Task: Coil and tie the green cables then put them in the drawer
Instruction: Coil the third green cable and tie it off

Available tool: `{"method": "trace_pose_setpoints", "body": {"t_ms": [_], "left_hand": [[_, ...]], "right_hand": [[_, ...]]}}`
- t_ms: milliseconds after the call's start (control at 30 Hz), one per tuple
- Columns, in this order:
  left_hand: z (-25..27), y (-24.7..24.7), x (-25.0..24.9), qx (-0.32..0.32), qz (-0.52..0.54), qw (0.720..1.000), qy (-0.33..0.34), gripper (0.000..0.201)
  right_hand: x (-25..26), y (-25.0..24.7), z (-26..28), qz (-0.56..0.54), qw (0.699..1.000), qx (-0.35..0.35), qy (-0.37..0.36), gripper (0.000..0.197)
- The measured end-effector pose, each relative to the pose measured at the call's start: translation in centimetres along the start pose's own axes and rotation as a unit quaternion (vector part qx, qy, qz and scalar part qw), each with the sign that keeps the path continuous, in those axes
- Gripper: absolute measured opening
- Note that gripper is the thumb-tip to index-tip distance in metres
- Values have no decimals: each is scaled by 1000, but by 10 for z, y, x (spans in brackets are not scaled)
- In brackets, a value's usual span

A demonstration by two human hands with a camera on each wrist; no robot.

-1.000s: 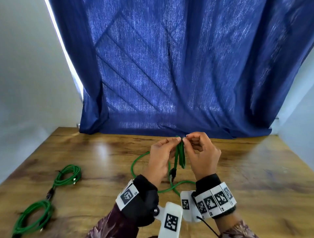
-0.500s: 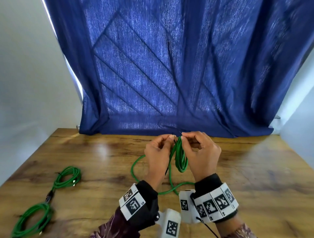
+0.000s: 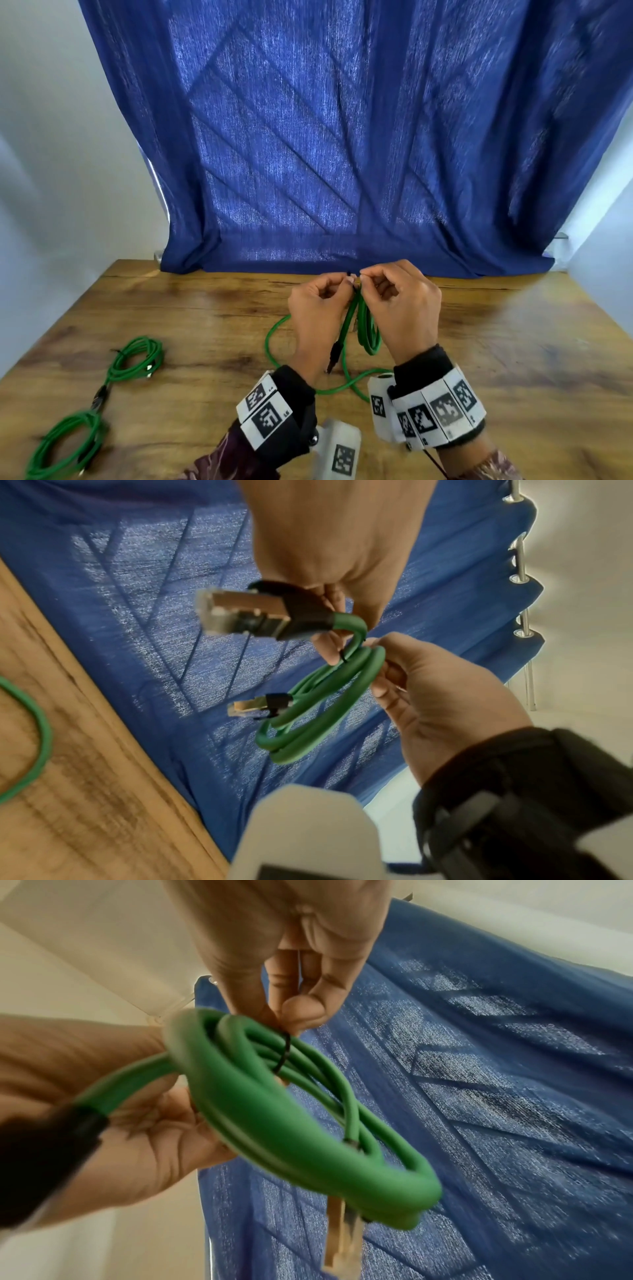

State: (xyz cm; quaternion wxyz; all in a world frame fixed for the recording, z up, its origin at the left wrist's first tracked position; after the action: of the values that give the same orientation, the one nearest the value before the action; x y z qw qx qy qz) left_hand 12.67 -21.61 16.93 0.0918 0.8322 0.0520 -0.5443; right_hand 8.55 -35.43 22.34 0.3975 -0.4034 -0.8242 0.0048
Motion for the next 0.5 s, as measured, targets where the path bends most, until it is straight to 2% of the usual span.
{"method": "trace_pose_setpoints", "body": {"t_ms": [100,167,267,367,500], "left_hand": [[-1,0,3,2,29,999,-16,18],[-1,3,8,18,98,993,-57,15],[-1,12,16,61,199,972,-106,25],[-1,19,13,97,233,963,-94,32],[0,20,2,108,202,972,-45,30]], "right_hand": [[1,-2,0,-3,1000,-2,3,5],[3,-4,-1,-15,1000,-6,6,5],[9,-7,-2,-33,999,-10,1,5],[16,-8,-2,-28,1000,-8,-10,5],[24,-10,-1,-6,999,-15,-31,5]]}}
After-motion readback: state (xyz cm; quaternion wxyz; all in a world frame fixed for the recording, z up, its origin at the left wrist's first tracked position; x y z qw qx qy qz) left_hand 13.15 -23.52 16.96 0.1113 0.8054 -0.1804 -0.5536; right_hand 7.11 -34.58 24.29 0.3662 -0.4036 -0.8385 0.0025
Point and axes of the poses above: each hand's wrist, its own z-axis away from the middle knuckle, its own y-axis out of the palm, x = y × z, the point moved 8 cm from there along -z, towards the middle knuckle, and after that the axes turned 8 degrees about y, right-handed, at the moved point
